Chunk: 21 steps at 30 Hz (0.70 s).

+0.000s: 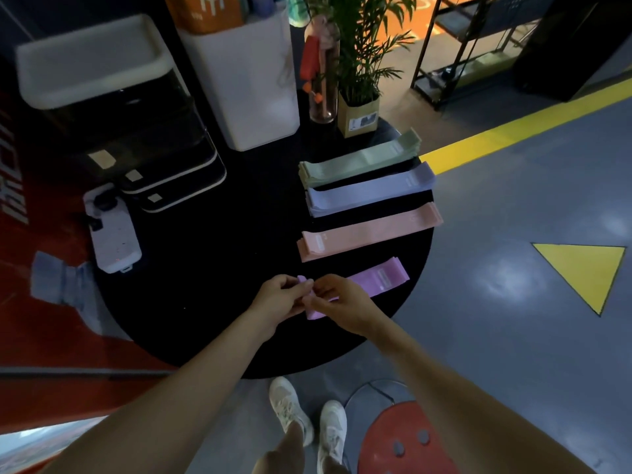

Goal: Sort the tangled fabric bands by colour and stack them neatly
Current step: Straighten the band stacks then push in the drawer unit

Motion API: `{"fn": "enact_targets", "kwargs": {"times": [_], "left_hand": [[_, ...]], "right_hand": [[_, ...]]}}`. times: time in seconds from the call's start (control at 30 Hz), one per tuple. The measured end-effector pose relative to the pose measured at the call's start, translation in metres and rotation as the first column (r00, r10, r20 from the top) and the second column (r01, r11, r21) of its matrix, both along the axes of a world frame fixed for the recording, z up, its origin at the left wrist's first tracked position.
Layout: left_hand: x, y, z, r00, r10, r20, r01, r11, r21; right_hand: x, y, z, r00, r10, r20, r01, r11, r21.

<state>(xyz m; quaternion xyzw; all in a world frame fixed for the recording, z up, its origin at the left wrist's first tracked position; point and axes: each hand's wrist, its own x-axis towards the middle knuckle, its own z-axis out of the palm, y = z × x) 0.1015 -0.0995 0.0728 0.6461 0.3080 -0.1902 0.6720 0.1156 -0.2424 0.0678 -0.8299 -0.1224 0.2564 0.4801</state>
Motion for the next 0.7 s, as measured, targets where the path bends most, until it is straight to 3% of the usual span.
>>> {"fn": "enact_targets", "kwargs": {"times": [0.23,0.3,0.43,0.57,0.7], "left_hand": [[0.017,-0.032,0.000,0.993,-0.113,0.045,0.114,0.993,-0.012],[0.020,-0.036,-0.009,0.983,-0.165,0.077,0.155,0.981,0.120],[0.016,-0.035,-0.034,0.963,-0.266,0.033,0.221,0.858,0.463],[0.011,-0.039,-0.051,0.963,-0.266,-0.036,0.239,0.789,0.566],[0.013,-0.055,-0.058,0.976,-0.212,-0.050,0.204,0.808,0.552]], "right_hand": [[0.014,-0.026,-0.010,0.978,-0.186,0.096,0.199,0.968,-0.153],[0.019,-0.038,-0.013,0.960,-0.257,0.109,0.272,0.948,-0.164],[0.026,-0.057,-0.022,0.927,-0.352,0.128,0.371,0.908,-0.195],[0.030,-0.070,-0.038,0.880,-0.451,0.147,0.474,0.849,-0.235],[0.032,-0.080,-0.049,0.837,-0.517,0.181,0.547,0.783,-0.296]]}}
